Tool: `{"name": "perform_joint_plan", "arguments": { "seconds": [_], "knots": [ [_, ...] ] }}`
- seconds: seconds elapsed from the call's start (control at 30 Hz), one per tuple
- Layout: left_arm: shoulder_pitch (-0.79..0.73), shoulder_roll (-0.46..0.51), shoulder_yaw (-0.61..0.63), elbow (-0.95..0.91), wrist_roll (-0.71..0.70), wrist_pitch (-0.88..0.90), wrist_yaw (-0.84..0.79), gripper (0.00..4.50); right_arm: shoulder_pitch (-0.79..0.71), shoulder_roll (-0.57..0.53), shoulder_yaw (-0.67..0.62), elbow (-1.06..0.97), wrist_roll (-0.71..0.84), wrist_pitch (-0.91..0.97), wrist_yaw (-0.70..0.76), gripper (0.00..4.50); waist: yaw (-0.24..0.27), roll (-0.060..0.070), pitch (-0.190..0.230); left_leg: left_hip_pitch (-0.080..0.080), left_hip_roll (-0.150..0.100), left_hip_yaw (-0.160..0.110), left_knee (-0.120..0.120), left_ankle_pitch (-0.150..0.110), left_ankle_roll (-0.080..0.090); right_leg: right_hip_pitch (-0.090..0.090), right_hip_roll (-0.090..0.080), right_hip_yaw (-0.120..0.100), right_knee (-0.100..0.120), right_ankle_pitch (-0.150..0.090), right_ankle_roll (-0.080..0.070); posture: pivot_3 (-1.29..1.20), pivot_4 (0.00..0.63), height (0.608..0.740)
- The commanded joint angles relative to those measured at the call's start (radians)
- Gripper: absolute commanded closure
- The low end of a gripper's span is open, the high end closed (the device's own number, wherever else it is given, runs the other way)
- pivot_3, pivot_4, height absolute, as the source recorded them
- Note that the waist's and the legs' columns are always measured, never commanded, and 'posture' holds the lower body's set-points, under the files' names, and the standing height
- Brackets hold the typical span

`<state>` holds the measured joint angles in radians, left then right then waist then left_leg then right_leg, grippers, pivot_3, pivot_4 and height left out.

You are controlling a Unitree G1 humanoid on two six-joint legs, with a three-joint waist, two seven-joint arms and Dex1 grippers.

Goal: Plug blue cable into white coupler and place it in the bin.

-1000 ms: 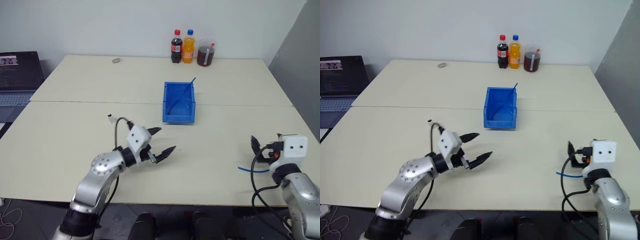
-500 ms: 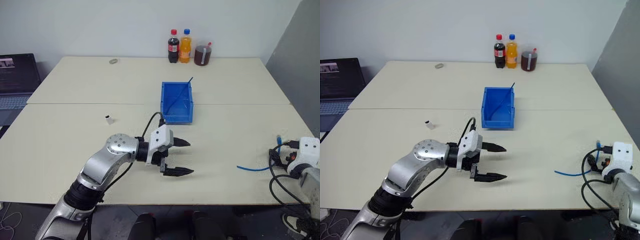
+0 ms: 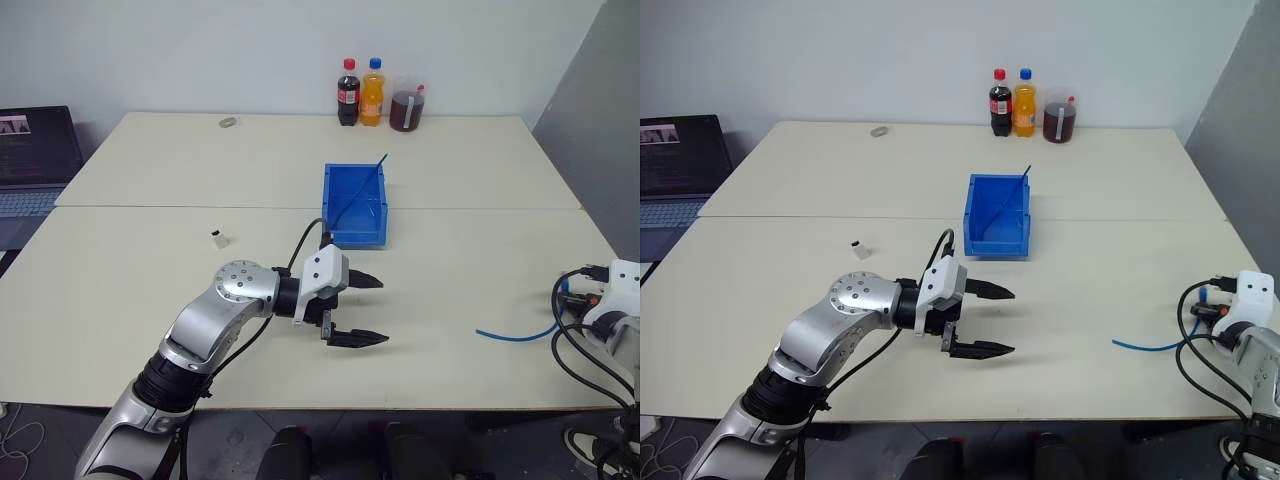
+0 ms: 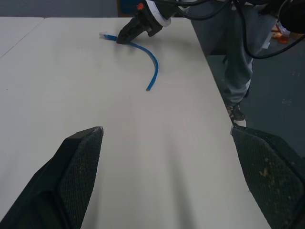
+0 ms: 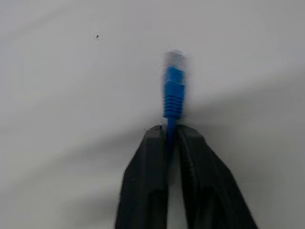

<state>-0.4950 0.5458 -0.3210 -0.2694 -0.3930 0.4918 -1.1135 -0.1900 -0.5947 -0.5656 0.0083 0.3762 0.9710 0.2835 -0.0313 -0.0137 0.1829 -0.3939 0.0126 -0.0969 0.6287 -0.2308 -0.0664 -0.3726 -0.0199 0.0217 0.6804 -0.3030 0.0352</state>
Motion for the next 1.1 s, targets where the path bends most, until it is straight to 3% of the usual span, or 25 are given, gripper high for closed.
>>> {"name": "perform_joint_plan", "arguments": {
  "seconds": [0.03,0.23,0.43,0.53,0.67,0.77,0.93,1.1],
  "knots": [
    [0.013,0.005,0.029,-0.013,-0.009,-0.003,0.008,0.0,0.009,-0.043,-0.015,-0.004,0.065,0.054,0.084,4.42,0.0,0.0,0.0,0.0,0.0,0.0,0.0,0.0,0.0,0.0,0.0,0.0,0.0,0.0,0.0,0.0,0.15,0.74],
    [0.123,0.079,0.082,-0.039,-0.01,-0.007,0.01,0.0,0.09,-0.237,0.195,-0.205,0.117,-0.082,0.448,4.42,-0.011,0.003,0.002,0.0,0.0,0.001,-0.001,0.0,0.0,-0.001,0.0,0.001,0.0,0.0,0.0,0.0,0.15,0.74],
    [0.304,0.227,0.158,-0.084,0.002,-0.06,-0.026,0.0,-0.055,-0.363,0.585,-0.37,0.013,-0.305,0.731,4.42,-0.024,0.002,0.005,0.001,0.002,0.0,-0.001,0.0,0.0,-0.002,0.002,0.0,0.0,-0.001,0.001,0.0,0.15,0.74],
    [0.384,0.283,0.2,-0.071,0.033,-0.104,-0.017,0.0,-0.212,-0.294,0.786,-0.334,-0.074,-0.385,0.798,4.42,-0.022,0.0,0.006,0.0,0.002,0.0,-0.001,0.0,0.0,-0.002,0.001,0.0,0.0,-0.001,0.0,0.0,0.15,0.74],
    [0.492,0.324,0.273,-0.028,0.065,-0.161,0.015,0.0,-0.389,-0.113,0.995,-0.197,-0.183,-0.469,0.834,4.42,-0.019,0.0,0.007,-0.001,0.002,0.0,-0.001,0.0,0.0,-0.003,0.0,-0.001,-0.001,-0.001,0.0,0.0,0.15,0.74],
    [0.536,0.333,0.336,0.016,0.068,-0.174,0.035,0.0,-0.476,0.0,1.076,-0.087,-0.234,-0.52,0.855,4.42,-0.011,-0.001,0.007,-0.005,0.002,-0.001,-0.001,0.0,0.0,-0.007,0.0,-0.001,0.0,0.001,-0.003,0.0,0.15,0.74],
    [0.513,0.343,0.375,0.097,0.081,-0.211,0.035,0.0,-0.545,0.087,1.152,0.073,-0.322,-0.642,0.887,4.42,0.006,-0.001,0.007,-0.006,0.001,-0.002,-0.001,0.0,0.0,-0.008,-0.001,-0.004,0.0,0.002,-0.005,0.0,0.15,0.74],
    [0.478,0.326,0.361,0.094,0.054,-0.192,0.012,0.0,-0.557,0.116,1.155,0.116,-0.345,-0.684,0.919,3.41,0.003,-0.001,0.007,-0.006,0.001,-0.002,-0.001,0.0,0.0,-0.008,-0.001,-0.004,0.001,0.002,-0.005,0.0,0.15,0.74]
  ]
}}
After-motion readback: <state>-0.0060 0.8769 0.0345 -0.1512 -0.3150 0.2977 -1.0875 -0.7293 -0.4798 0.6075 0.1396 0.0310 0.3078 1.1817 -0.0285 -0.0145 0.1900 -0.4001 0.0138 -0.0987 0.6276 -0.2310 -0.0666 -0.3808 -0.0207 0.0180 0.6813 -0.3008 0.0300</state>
